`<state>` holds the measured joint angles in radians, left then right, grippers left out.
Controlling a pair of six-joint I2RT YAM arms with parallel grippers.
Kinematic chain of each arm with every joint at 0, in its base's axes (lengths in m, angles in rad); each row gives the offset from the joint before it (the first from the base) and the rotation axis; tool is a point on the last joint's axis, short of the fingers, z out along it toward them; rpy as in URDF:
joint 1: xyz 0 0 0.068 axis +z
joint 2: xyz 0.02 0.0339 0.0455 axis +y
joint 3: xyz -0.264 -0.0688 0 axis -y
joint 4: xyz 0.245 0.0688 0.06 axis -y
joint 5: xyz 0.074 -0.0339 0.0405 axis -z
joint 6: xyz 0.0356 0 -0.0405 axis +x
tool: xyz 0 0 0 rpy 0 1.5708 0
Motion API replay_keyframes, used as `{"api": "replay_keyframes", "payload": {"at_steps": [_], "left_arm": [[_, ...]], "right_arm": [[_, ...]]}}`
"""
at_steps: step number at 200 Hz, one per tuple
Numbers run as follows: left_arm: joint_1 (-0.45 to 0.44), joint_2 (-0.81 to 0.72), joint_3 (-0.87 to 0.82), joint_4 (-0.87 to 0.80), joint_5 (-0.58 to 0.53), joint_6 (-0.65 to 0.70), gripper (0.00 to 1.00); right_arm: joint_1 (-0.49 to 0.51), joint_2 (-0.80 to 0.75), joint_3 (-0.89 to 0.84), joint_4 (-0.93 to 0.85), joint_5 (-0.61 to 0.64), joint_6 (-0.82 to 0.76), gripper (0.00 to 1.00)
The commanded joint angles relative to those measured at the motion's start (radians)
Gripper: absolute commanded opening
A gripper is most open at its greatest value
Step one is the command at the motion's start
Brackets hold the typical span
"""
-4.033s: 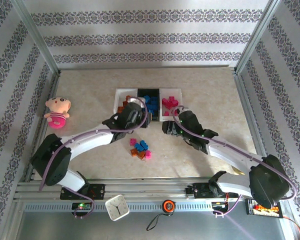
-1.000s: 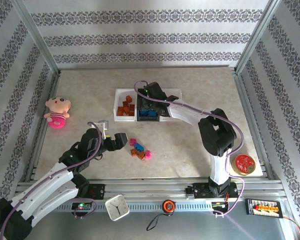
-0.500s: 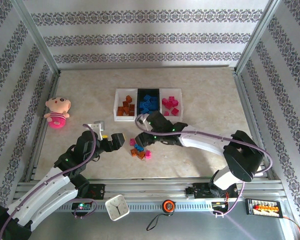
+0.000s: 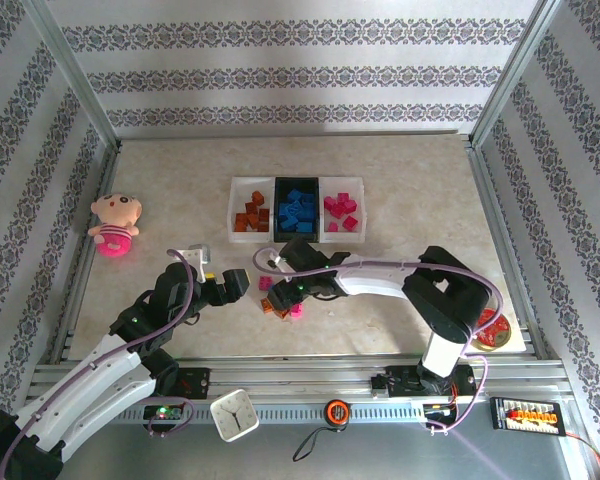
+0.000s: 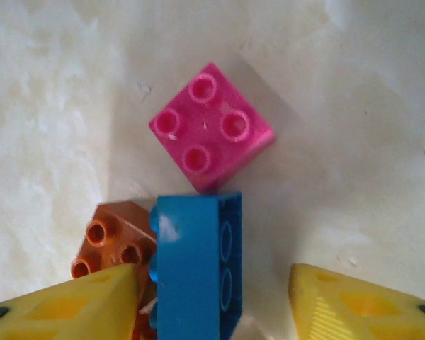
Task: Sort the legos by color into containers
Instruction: Pick up the lego from the center of the table, then place the lego in the container.
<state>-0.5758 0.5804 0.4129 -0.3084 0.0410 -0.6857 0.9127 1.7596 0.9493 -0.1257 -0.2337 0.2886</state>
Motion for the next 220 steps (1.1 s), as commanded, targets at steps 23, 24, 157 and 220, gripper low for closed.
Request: {"api": "replay_keyframes", "payload": {"at_steps": [23, 24, 157, 220], "left_arm": [[-0.009, -0.006, -0.017, -0.021, -0.012, -0.001, 1.0], [-0.009, -0.006, -0.017, -0.021, -0.013, -0.001, 1.0], [-0.009, 0.136, -0.022, 0.06, 0.023, 0.065, 0.95], [-0.011, 0.374, 0.03, 0.153, 0.08, 0.095, 0.85]], "right_arm": [[0.0, 0.006, 0.006, 0.019, -0.005, 0.006, 0.4], [-0.001, 0.006, 0.006, 0.018, -0.005, 0.007, 0.39], [-0.264, -0.134, 0.138, -0.001, 0.15, 0.058, 0.16], [-0.334, 0.179, 0.523, -0.111, 0.278, 0.086, 0.22]]}}
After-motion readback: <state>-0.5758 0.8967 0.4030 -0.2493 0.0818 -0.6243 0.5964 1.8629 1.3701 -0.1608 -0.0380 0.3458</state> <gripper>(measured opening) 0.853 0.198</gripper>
